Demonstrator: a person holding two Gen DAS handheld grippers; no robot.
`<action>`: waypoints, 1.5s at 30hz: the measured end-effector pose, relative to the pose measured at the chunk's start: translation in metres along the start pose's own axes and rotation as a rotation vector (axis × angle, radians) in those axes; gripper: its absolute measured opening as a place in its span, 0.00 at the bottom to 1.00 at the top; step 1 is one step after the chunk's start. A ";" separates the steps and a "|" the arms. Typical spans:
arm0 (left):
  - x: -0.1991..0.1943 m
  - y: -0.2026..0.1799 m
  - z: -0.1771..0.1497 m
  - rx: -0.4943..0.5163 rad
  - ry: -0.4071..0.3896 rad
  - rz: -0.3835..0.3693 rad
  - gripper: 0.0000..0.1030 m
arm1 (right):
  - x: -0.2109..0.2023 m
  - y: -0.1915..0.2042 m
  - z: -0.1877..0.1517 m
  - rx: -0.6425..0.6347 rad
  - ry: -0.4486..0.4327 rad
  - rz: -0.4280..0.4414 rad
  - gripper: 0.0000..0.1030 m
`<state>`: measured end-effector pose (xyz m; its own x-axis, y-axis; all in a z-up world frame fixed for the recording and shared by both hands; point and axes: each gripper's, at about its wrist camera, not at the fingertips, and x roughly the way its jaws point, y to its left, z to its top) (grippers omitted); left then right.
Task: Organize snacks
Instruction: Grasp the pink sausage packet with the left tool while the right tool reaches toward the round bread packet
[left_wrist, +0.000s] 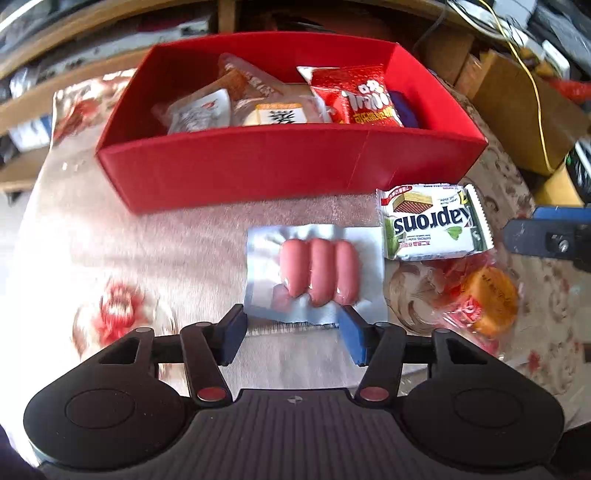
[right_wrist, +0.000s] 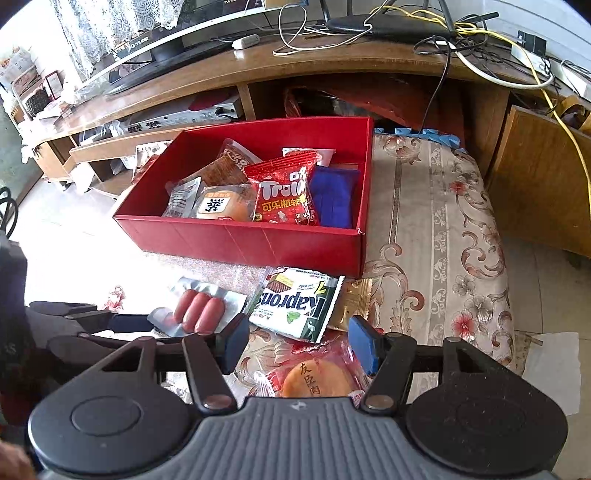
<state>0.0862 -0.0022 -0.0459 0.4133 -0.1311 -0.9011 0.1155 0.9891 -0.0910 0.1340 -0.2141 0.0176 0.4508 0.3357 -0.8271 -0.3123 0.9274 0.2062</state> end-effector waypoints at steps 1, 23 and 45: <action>-0.003 0.002 0.001 -0.016 -0.009 -0.002 0.66 | -0.001 0.000 0.000 0.001 -0.001 0.001 0.57; 0.021 -0.012 0.024 -0.010 -0.009 0.070 0.79 | 0.012 -0.004 -0.003 0.003 0.043 -0.014 0.60; -0.006 0.030 0.007 -0.154 -0.019 -0.101 0.78 | 0.023 -0.019 -0.026 0.210 0.104 -0.052 0.64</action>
<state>0.0938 0.0278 -0.0404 0.4237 -0.2298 -0.8762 0.0185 0.9693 -0.2453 0.1288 -0.2282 -0.0188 0.3701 0.2776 -0.8865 -0.1047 0.9607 0.2571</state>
